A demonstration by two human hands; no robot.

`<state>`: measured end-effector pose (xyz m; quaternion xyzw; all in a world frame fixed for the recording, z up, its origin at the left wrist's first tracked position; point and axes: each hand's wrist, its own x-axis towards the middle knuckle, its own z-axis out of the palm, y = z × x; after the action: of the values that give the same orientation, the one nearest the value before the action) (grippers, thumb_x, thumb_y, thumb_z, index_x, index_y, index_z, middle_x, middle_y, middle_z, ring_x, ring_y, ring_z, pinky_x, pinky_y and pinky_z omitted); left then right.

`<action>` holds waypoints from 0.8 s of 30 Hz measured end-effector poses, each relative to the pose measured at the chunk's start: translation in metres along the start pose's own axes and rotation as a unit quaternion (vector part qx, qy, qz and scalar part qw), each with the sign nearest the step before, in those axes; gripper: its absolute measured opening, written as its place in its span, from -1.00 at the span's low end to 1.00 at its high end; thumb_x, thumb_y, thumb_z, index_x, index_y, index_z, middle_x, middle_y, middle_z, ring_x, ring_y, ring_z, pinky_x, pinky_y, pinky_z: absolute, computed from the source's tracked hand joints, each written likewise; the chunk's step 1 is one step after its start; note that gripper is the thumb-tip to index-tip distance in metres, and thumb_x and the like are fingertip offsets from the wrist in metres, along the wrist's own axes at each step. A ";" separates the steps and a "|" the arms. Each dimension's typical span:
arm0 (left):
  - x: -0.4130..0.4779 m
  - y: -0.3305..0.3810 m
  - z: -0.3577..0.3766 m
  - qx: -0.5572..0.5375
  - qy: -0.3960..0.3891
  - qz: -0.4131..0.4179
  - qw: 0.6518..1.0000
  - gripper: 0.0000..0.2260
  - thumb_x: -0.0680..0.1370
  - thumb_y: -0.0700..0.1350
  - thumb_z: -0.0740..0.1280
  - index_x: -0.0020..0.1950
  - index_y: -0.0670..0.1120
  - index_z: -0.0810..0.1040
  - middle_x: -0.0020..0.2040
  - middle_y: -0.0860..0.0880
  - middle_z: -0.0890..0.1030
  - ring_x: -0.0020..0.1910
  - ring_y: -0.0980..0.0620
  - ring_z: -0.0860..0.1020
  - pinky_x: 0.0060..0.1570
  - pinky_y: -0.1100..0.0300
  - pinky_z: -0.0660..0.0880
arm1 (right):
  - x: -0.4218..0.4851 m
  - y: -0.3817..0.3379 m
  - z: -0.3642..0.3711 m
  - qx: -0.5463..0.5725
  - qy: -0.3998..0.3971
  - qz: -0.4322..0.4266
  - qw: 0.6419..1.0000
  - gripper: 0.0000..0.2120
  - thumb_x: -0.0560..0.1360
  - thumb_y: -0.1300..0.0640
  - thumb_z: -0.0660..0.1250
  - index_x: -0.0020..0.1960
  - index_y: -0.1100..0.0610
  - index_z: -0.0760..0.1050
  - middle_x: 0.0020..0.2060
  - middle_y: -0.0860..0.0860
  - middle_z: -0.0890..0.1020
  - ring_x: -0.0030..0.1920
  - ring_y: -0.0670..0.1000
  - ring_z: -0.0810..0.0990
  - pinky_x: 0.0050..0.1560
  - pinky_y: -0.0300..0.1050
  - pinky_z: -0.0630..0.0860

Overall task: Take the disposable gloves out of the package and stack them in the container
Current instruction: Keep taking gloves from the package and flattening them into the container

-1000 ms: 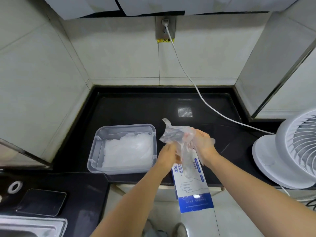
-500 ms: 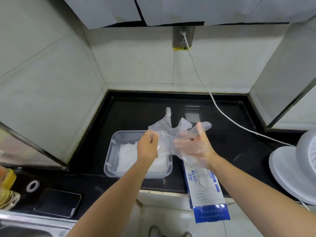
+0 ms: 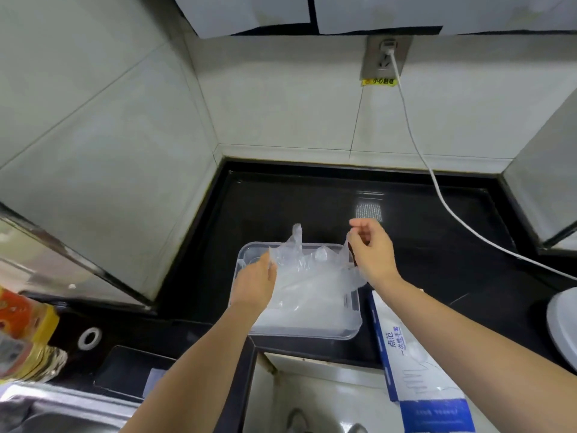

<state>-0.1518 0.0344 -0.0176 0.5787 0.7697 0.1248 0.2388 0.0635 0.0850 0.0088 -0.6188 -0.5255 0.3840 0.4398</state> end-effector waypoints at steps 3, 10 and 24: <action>0.013 -0.005 0.002 0.104 -0.002 0.060 0.993 -0.70 0.68 0.00 0.05 0.27 -0.13 0.41 0.04 -0.15 0.61 0.01 -0.14 0.59 0.00 0.02 0.51 | -0.004 -0.016 0.021 -0.024 -0.074 -0.144 0.987 -0.80 0.55 0.34 0.28 0.01 0.11 0.61 -0.12 -0.03 0.61 -0.14 -0.12 0.58 -0.11 -0.30 0.52; 0.025 -0.009 0.014 0.302 -0.065 0.096 0.946 -0.71 0.63 -0.20 0.24 0.35 -0.13 0.43 0.12 -0.11 0.62 0.04 -0.03 0.63 0.01 0.15 0.57 | -0.014 0.015 0.074 -0.379 -0.422 0.052 0.822 -0.57 0.61 0.07 0.25 0.47 0.03 0.35 0.32 0.04 0.50 0.16 0.06 0.55 0.13 -0.13 0.50; 0.035 -0.002 0.061 0.189 -0.150 0.047 0.969 -0.32 0.49 -0.19 0.43 0.51 -0.07 0.16 0.43 -0.17 0.31 0.29 -0.13 0.46 0.14 0.11 0.51 | -0.019 0.056 0.092 -0.403 -0.433 0.120 0.797 -0.12 0.52 0.27 0.34 0.61 -0.10 -0.13 0.54 0.11 0.07 0.26 0.11 0.51 0.10 -0.12 0.55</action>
<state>-0.1297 0.0624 -0.0782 0.6610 0.7067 -0.0997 0.2320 -0.0083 0.0757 -0.0733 -0.5673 -0.6901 0.4151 -0.1721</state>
